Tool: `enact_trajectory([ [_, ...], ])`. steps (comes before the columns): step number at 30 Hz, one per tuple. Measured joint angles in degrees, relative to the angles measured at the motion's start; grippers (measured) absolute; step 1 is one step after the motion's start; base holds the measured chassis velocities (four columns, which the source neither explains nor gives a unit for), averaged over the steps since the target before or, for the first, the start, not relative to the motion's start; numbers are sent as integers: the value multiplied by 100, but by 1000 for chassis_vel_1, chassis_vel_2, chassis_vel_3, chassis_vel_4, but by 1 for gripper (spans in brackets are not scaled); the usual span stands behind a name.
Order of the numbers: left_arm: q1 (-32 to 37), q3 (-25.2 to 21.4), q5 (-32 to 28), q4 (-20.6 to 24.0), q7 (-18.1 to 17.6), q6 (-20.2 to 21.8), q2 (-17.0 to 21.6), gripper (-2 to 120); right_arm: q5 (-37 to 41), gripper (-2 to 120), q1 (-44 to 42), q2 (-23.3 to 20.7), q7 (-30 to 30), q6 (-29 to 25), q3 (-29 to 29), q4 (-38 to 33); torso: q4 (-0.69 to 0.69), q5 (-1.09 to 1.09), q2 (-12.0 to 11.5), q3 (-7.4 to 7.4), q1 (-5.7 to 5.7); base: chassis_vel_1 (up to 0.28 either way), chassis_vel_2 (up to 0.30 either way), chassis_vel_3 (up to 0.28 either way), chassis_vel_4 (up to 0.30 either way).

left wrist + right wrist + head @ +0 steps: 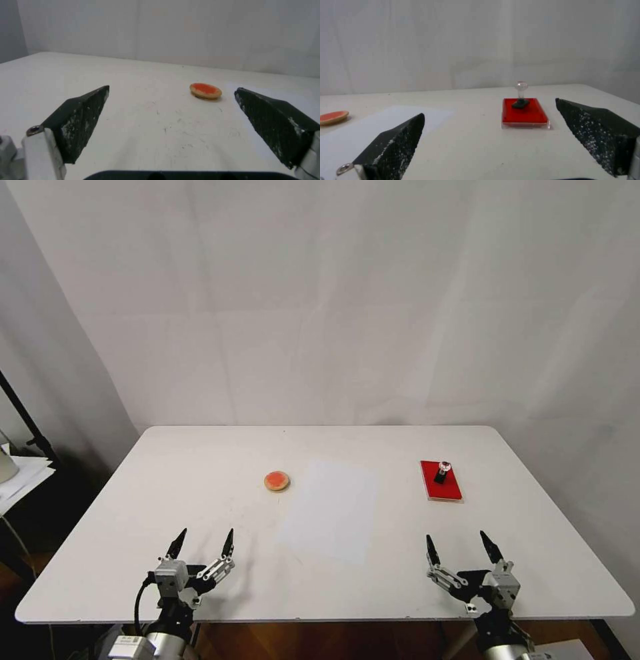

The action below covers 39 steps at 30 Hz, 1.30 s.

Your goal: Pick up the stamp from the ink pad and place it onto another ink pad.

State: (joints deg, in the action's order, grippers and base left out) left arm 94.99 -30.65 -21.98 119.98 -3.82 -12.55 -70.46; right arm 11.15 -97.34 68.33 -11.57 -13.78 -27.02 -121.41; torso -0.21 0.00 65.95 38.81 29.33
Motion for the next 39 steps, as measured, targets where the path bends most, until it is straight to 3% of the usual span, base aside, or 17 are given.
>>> enact_trajectory([
  [25, 0, 0, 0, 0, 0, 0, 0, 100, 557, 100, 126, -213, -140, 243, 2, -62, -1, 1, 0, 0, 0, 0, 0, 0, 0],
  [34, 0, 0, 0, 0, 0, 0, 0, 100, 1653, 100, 1073, -1044, -298, 722, -80, 190, 1, 1, 0, 0, 0, 0, 0, 0, 0],
  [38, 0, 0, 0, 0, 0, 0, 0, 100, 2612, 100, 1850, -1887, -331, 1131, 205, 764, 0, 2, 0, 1, 1, 0, 0, 0, 0],
  [39, 0, 0, 0, 0, 0, 0, 0, 100, 2612, 100, 1850, -1887, -331, 1131, 205, 764, 0, 2, 0, 1, 1, 0, 0, 0, 0],
])
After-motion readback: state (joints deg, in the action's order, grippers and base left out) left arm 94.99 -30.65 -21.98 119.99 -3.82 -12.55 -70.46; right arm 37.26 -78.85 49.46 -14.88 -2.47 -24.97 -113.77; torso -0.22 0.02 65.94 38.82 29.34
